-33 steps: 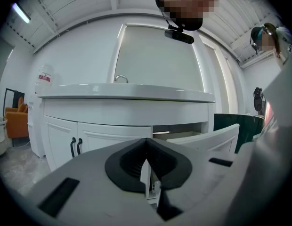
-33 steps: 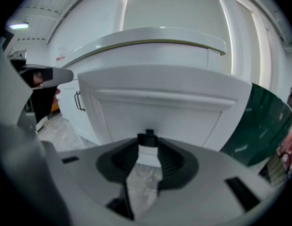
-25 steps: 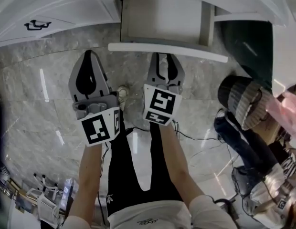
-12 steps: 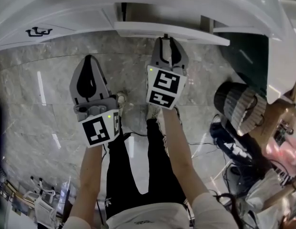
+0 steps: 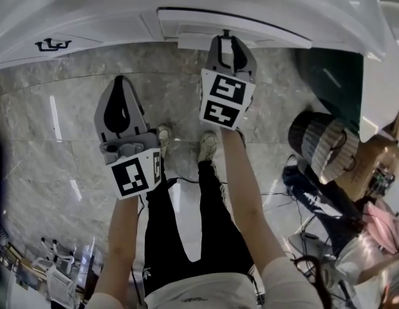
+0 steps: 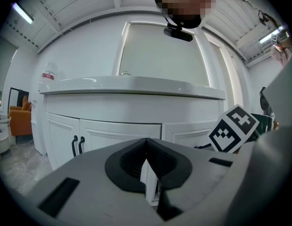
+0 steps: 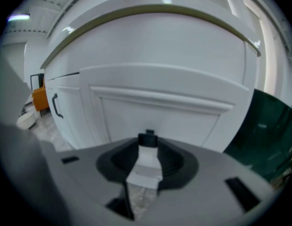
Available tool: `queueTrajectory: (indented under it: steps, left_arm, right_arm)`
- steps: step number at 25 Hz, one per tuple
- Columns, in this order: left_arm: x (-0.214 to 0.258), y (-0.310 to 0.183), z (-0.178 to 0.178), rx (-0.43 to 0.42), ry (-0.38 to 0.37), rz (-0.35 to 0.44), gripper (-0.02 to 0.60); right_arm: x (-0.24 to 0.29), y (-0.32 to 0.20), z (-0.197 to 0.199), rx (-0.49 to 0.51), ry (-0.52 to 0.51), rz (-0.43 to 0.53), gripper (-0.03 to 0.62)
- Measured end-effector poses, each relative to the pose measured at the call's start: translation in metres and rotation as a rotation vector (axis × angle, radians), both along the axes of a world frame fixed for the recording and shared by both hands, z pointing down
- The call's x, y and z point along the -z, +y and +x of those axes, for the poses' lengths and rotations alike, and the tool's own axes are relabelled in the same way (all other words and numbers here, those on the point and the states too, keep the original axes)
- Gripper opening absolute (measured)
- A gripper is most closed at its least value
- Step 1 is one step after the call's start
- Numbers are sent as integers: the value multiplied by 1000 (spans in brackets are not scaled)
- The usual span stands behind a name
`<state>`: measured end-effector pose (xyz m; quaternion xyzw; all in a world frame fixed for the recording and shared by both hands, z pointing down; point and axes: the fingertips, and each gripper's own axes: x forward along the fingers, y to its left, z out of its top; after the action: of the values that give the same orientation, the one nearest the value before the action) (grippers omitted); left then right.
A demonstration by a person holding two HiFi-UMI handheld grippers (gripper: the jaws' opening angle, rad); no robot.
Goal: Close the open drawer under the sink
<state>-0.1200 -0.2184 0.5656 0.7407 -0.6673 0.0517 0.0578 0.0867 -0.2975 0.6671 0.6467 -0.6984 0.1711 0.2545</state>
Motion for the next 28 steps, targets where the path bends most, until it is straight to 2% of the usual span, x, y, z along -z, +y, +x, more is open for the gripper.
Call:
queueTrajectory:
  steps: [28]
  left_arm:
    - [20,20,-3,21,-10,45,21]
  right_arm:
    - [-8,-8,0,25,-24,14,155]
